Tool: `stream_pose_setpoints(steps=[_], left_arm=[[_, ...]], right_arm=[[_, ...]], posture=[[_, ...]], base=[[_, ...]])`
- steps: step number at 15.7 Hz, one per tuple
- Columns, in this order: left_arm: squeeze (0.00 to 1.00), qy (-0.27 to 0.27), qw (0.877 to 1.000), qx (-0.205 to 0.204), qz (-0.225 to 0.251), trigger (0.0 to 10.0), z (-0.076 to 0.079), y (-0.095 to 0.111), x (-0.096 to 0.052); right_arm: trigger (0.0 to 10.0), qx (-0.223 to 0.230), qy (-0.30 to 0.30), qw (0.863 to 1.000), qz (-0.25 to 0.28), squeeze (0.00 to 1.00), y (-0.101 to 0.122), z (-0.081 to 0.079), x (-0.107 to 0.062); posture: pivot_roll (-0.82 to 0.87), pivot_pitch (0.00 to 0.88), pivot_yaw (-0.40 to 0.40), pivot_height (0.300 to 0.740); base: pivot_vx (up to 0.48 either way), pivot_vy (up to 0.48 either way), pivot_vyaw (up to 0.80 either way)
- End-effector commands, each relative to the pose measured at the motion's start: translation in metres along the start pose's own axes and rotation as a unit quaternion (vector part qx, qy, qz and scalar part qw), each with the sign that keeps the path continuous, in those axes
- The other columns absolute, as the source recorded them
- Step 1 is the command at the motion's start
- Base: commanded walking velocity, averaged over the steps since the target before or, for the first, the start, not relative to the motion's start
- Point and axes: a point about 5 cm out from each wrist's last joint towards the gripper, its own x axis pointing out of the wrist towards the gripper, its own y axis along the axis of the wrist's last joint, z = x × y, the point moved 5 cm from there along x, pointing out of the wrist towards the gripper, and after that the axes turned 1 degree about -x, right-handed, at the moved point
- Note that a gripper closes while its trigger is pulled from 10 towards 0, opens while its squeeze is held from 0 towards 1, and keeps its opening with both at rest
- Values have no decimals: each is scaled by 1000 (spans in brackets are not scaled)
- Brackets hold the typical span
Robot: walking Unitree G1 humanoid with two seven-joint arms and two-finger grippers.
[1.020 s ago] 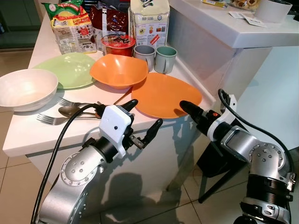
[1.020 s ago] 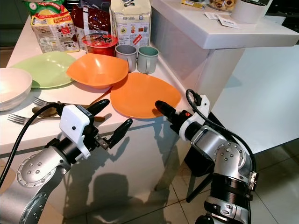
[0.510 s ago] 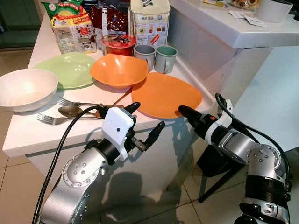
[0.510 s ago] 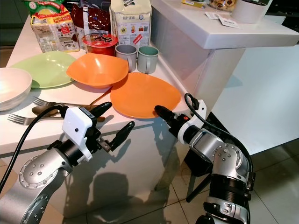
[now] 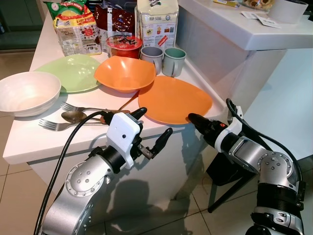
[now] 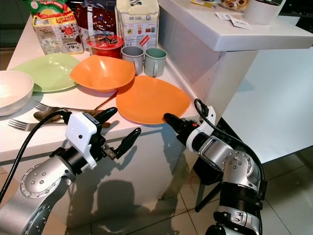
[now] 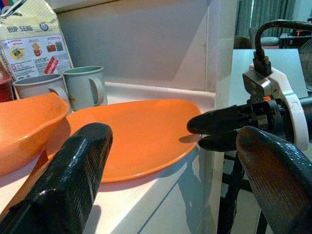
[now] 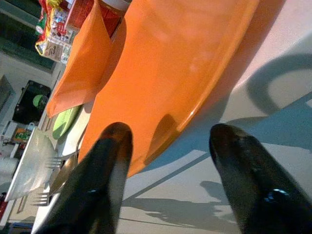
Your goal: Setting the table
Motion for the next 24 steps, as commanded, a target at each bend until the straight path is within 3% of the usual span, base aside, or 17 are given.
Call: stream_pose_setpoints(steps=[1, 18, 19, 20, 21, 22, 24], left_arm=[[0, -10, 1000, 2, 0, 10000, 5, 2, 1], [0, -25, 1000, 9, -5, 10000, 10, -1, 1], [0, -24, 1000, 10, -6, 10000, 11, -1, 0], [0, -24, 1000, 10, -7, 10000, 11, -2, -1], [0, -23, 1000, 7, -8, 10000, 13, -3, 0], [0, -22, 1000, 5, -7, 10000, 15, -3, 1], [0, -23, 1000, 4, -4, 10000, 15, -3, 4]], right_arm=[[0, 2, 10, 1000, 14, 0, 9, -4, -1], [0, 23, 2, 999, 36, 0, 17, 3, -9], [667, 15, 7, 999, 43, 0, 21, 1, -14], [667, 9, 10, 999, 47, 0, 22, 0, -18], [6000, 3, 11, 999, 52, 0, 27, 2, -32], [4902, 1, 11, 998, 54, 0, 30, 3, -41], [3490, 0, 3, 999, 52, 0, 31, 8, -42]], posture=[[-3, 0, -98, 740], [-7, 0, -96, 740], [-8, 0, -101, 740], [-10, 0, -103, 740], [-14, 0, -107, 740], [-14, 0, -107, 740], [-30, 0, -99, 740]], base=[[0, 0, 0], [0, 0, 0], [0, 0, 0], [0, 0, 0], [0, 0, 0], [0, 0, 0], [0, 0, 0]])
